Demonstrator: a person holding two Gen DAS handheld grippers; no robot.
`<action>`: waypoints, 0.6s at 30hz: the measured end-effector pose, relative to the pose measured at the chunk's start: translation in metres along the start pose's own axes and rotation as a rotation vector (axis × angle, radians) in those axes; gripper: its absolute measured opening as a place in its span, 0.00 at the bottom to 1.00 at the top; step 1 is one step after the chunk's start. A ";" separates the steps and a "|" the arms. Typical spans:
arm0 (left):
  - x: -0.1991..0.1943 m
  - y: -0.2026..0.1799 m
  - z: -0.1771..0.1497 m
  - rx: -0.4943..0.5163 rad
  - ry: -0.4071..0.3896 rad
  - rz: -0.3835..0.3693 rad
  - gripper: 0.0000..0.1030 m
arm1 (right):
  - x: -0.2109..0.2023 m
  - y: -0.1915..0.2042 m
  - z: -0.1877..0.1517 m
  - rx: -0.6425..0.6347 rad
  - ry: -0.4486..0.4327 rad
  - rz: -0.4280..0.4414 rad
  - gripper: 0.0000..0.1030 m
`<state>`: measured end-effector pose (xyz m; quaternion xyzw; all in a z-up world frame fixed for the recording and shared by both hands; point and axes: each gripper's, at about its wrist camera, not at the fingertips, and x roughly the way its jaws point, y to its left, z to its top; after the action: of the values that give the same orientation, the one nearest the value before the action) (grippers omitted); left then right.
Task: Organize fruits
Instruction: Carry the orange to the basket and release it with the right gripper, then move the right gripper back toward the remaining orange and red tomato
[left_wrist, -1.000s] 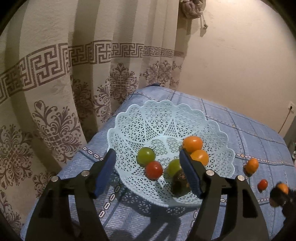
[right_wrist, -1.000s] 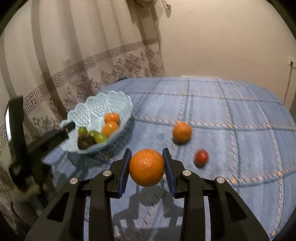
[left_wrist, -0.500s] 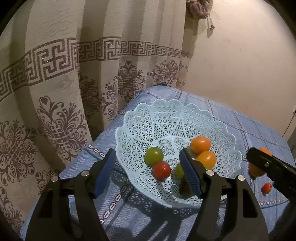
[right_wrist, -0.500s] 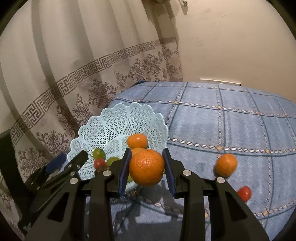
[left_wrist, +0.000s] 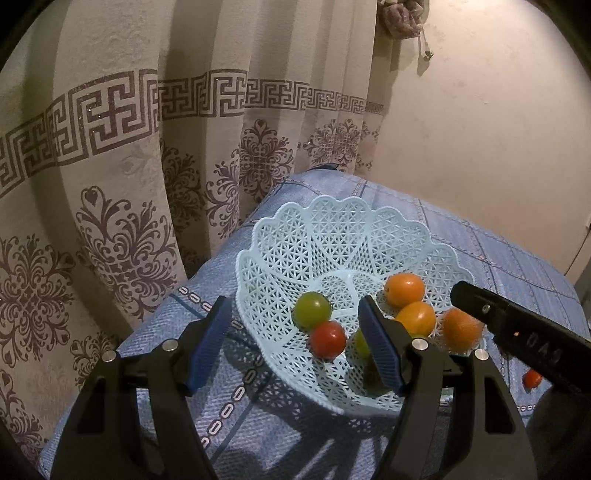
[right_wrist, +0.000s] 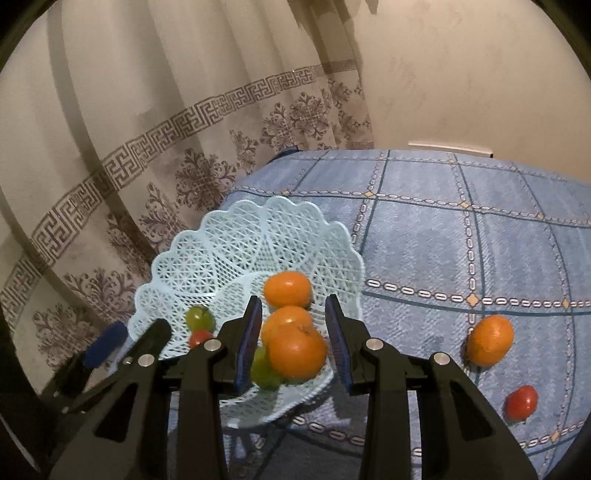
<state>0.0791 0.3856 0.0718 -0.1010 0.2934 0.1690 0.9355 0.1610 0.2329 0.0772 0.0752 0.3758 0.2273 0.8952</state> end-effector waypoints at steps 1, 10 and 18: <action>0.000 0.000 0.000 0.001 0.000 0.000 0.71 | -0.001 0.000 0.001 0.004 -0.005 0.004 0.42; 0.001 0.000 -0.001 0.004 0.001 -0.004 0.71 | -0.011 -0.011 -0.003 0.035 -0.024 -0.015 0.45; 0.001 -0.002 -0.002 0.010 -0.002 -0.011 0.72 | -0.021 -0.019 -0.009 0.050 -0.044 -0.038 0.45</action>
<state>0.0795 0.3839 0.0697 -0.0980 0.2928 0.1625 0.9371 0.1489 0.2061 0.0786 0.0952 0.3627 0.1990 0.9054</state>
